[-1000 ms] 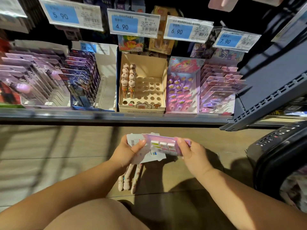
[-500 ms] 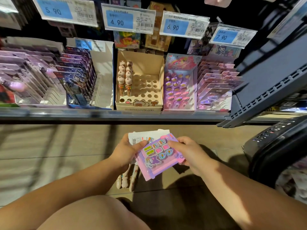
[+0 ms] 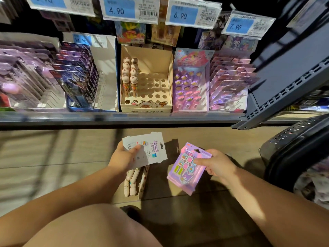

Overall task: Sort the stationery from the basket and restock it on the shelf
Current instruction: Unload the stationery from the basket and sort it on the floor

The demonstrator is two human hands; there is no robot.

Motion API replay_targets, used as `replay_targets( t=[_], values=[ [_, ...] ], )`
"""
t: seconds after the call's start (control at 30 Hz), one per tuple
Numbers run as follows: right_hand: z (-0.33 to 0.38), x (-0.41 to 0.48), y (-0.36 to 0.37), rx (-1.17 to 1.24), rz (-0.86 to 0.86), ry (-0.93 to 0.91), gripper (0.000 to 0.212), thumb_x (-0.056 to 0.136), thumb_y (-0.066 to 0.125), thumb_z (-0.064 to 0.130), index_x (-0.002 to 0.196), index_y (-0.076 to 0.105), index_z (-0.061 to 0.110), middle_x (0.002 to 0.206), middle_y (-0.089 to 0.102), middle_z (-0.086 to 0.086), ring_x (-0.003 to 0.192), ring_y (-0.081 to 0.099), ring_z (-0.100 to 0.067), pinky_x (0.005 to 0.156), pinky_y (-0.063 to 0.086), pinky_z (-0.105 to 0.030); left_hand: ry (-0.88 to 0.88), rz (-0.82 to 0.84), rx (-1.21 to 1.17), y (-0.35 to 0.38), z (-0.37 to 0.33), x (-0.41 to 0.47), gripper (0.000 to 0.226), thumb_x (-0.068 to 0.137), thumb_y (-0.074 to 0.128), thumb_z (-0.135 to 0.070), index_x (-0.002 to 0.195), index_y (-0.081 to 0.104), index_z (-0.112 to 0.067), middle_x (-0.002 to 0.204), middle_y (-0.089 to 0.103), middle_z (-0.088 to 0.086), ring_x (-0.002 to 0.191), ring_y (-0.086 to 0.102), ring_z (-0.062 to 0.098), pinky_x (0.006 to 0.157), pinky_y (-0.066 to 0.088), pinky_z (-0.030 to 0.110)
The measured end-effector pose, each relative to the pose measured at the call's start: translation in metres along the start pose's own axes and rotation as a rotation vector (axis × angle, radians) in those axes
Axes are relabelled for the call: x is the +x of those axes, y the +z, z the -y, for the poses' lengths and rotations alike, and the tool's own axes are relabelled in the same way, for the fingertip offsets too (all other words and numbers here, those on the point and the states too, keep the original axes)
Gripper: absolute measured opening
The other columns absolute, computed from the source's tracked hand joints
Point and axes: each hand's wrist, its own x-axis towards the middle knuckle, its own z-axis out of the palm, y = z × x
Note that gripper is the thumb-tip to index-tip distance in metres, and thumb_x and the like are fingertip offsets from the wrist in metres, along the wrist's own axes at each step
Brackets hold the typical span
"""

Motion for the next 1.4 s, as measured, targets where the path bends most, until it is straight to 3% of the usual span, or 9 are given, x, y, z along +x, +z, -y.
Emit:
replay_targets(
  t=[0.2, 0.47, 0.67, 0.8, 0.93, 1.13, 1.23, 1.3, 1.4],
  values=[
    [0.007, 0.007, 0.018, -0.220, 0.008, -0.034, 0.036, 0.088, 0.069, 0.011, 0.119, 0.051, 0.014, 0.107, 0.066, -0.004, 0.093, 0.062, -0.013, 0.072, 0.052, -0.026, 0.022, 0.009, 0.028, 0.004, 0.009, 0.004, 0.025, 0.099, 0.054, -0.035, 0.121, 0.046, -0.027, 0.118, 0.060, 0.007, 0.100, 0.059, 0.026, 0.063, 0.050, 0.033],
    [0.024, 0.017, 0.031, -0.386, 0.046, -0.070, 0.060, 0.100, 0.049, 0.025, 0.152, 0.020, 0.027, 0.149, 0.041, -0.006, 0.125, 0.050, -0.022, 0.094, 0.042, -0.029, 0.021, 0.052, 0.080, 0.006, 0.015, -0.001, 0.026, 0.102, 0.044, -0.039, 0.126, 0.041, -0.029, 0.125, 0.054, 0.007, 0.108, 0.054, 0.031, 0.078, 0.049, 0.040],
    [0.040, 0.006, 0.048, -0.258, 0.103, -0.023, 0.045, 0.102, 0.037, 0.043, 0.134, 0.047, 0.013, 0.116, 0.061, -0.009, 0.098, 0.059, -0.021, 0.085, 0.051, -0.036, 0.101, 0.149, 0.104, 0.017, 0.015, -0.015, 0.020, 0.103, 0.043, -0.033, 0.123, 0.044, -0.033, 0.121, 0.055, 0.006, 0.104, 0.055, 0.022, 0.081, 0.047, 0.034],
    [0.043, -0.010, 0.063, 0.138, 0.252, 0.185, 0.064, 0.096, 0.039, 0.058, 0.141, 0.039, 0.012, 0.130, 0.057, -0.016, 0.101, 0.062, -0.027, 0.079, 0.053, -0.032, 0.217, 0.286, 0.283, 0.023, 0.017, -0.018, 0.019, 0.099, 0.045, -0.048, 0.115, 0.053, -0.043, 0.114, 0.059, -0.006, 0.108, 0.055, 0.017, 0.094, 0.049, 0.034],
    [0.046, -0.014, 0.070, 0.350, 0.242, 0.323, 0.082, 0.085, 0.050, 0.069, 0.145, 0.035, 0.014, 0.135, 0.053, -0.023, 0.107, 0.064, -0.035, 0.067, 0.057, -0.033, 0.357, 0.501, 0.354, 0.027, 0.016, -0.026, 0.034, 0.092, 0.049, -0.058, 0.115, 0.059, -0.034, 0.107, 0.063, -0.015, 0.107, 0.057, 0.004, 0.090, 0.043, 0.012],
    [0.044, -0.011, 0.070, 0.469, 0.085, 0.357, 0.027, 0.101, 0.048, 0.024, 0.106, 0.061, 0.001, 0.077, 0.073, -0.015, 0.064, 0.072, -0.026, 0.057, 0.057, -0.034, 0.358, 0.667, 0.393, 0.031, 0.011, -0.031, 0.029, 0.087, 0.071, -0.026, 0.113, 0.067, -0.037, 0.110, 0.067, -0.011, 0.107, 0.060, 0.000, 0.091, 0.044, 0.010],
    [0.041, -0.010, 0.068, 0.416, 0.049, 0.315, 0.022, 0.100, 0.046, 0.016, 0.104, 0.061, 0.001, 0.089, 0.073, -0.019, 0.071, 0.071, -0.029, 0.066, 0.058, -0.038, 0.305, 0.662, 0.400, 0.030, 0.013, -0.028, 0.043, 0.077, 0.076, -0.031, 0.116, 0.065, -0.044, 0.116, 0.065, -0.015, 0.112, 0.059, -0.001, 0.098, 0.044, 0.014],
    [0.040, -0.008, 0.065, 0.358, 0.024, 0.265, 0.019, 0.099, 0.046, 0.011, 0.102, 0.063, 0.003, 0.101, 0.070, -0.021, 0.078, 0.068, -0.030, 0.073, 0.057, -0.039, 0.196, 0.640, 0.276, 0.031, 0.013, -0.027, 0.042, 0.081, 0.076, -0.029, 0.121, 0.063, -0.028, 0.115, 0.066, -0.007, 0.098, 0.065, 0.001, 0.086, 0.051, 0.017],
    [0.037, -0.011, 0.064, 0.370, 0.016, 0.225, 0.022, 0.101, 0.041, 0.007, 0.090, 0.061, 0.007, 0.082, 0.069, -0.011, 0.067, 0.066, -0.021, 0.059, 0.055, -0.031, 0.089, 0.468, 0.164, 0.034, 0.014, -0.023, 0.020, 0.090, 0.066, -0.013, 0.108, 0.061, -0.019, 0.101, 0.064, 0.001, 0.070, 0.064, 0.003, 0.060, 0.051, 0.020]
  ],
)
